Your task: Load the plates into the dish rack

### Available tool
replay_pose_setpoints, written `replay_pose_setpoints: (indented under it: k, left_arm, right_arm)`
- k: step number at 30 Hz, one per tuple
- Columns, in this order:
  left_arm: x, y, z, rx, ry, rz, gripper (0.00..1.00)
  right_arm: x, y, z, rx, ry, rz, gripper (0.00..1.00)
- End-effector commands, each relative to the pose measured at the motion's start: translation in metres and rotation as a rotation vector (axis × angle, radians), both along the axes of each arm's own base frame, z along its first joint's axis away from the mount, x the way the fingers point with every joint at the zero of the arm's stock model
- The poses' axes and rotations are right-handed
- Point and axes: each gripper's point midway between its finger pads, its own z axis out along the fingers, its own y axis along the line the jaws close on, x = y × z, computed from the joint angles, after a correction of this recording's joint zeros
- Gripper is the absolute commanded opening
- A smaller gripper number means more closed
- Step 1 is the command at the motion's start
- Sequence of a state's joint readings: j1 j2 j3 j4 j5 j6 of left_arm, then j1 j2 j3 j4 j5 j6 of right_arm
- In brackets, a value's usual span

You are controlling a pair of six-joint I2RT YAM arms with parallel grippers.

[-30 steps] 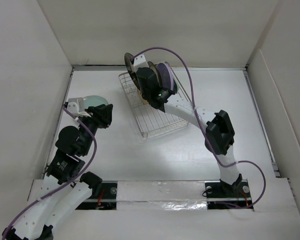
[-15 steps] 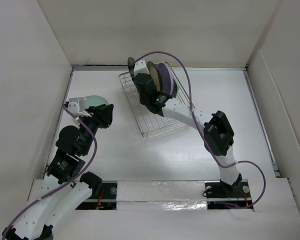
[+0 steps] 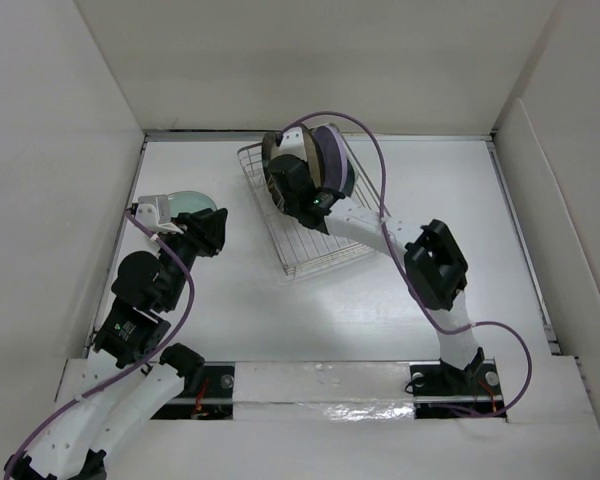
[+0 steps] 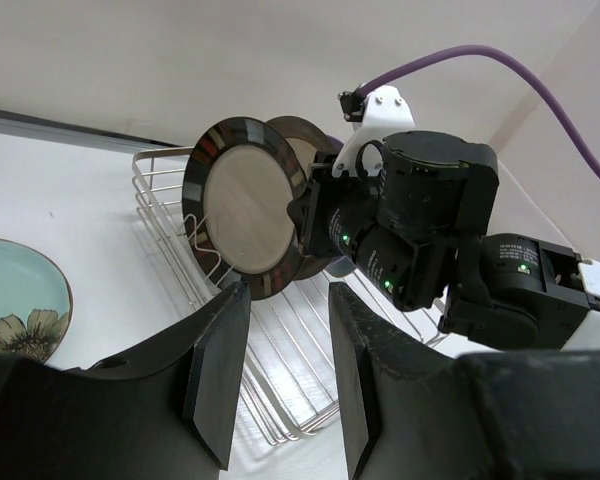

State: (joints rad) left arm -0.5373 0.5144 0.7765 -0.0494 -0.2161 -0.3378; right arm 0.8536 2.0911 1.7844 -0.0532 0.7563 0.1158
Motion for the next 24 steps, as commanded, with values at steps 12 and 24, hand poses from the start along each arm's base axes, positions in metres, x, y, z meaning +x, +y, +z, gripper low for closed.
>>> replay_pose_setpoints:
  k: [12,24]
  left_arm:
    - [0.001,-0.004,0.010,-0.012,-0.034,-0.016,0.35]
    - [-0.004,0.011,0.024,-0.043,-0.071,0.044,0.00]
  right_arm:
    - [0.001,-0.010,0.114,0.252,-0.166,-0.042,0.78]
    - [-0.077,0.085,0.110,0.356,-0.108,0.273,0.00]
